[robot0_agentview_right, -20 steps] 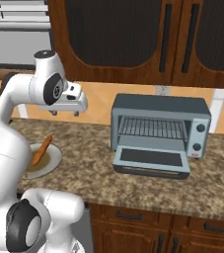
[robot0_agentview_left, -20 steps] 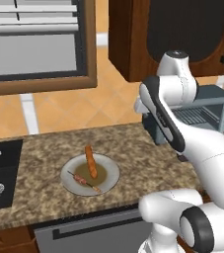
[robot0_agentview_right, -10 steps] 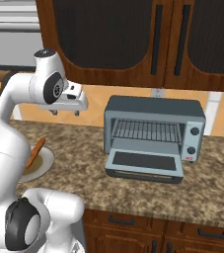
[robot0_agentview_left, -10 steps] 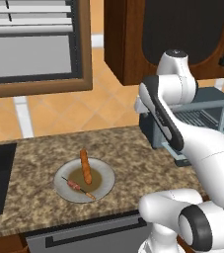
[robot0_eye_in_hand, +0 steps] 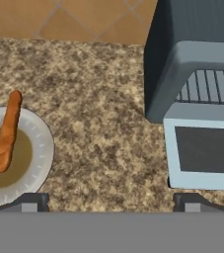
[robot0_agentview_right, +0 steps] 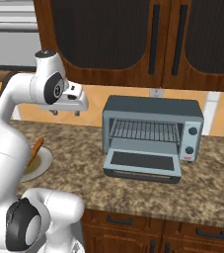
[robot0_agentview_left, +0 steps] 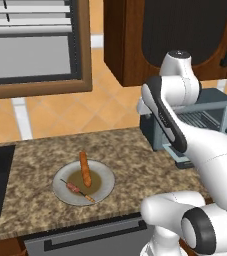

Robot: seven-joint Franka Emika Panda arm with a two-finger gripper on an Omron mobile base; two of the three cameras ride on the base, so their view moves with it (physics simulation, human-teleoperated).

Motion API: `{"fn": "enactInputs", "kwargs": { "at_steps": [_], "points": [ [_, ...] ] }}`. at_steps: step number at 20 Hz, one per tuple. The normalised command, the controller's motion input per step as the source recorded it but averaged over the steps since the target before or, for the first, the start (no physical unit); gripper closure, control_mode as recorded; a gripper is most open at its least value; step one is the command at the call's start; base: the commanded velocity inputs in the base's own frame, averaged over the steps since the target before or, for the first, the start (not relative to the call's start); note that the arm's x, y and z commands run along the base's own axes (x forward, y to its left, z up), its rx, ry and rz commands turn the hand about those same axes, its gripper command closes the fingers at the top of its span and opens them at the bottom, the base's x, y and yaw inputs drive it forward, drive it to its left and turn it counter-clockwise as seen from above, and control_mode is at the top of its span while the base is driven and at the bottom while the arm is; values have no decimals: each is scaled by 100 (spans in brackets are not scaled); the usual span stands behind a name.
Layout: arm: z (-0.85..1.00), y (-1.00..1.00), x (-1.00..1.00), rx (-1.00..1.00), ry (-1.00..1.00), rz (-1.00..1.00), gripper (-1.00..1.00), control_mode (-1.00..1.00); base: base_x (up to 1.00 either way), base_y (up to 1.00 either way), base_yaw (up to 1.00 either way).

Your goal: Pick up the kebab skewer and baguette bread, and place them inside the toaster oven. Close the toaster oven door and start by setting the timer.

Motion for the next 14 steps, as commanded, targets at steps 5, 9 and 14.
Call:
{"fn": "enactInputs", "kwargs": {
  "at_steps": [5,9,14],
  "points": [
    [-5,-49,-33,4,-3,1,-100,-100,0,0,0],
    [-20,-100,-99,17,-8,1,-100,-100,0,0,0],
    [-26,-100,-72,6,-10,2,-100,-100,0,0,0]
  ]
}}
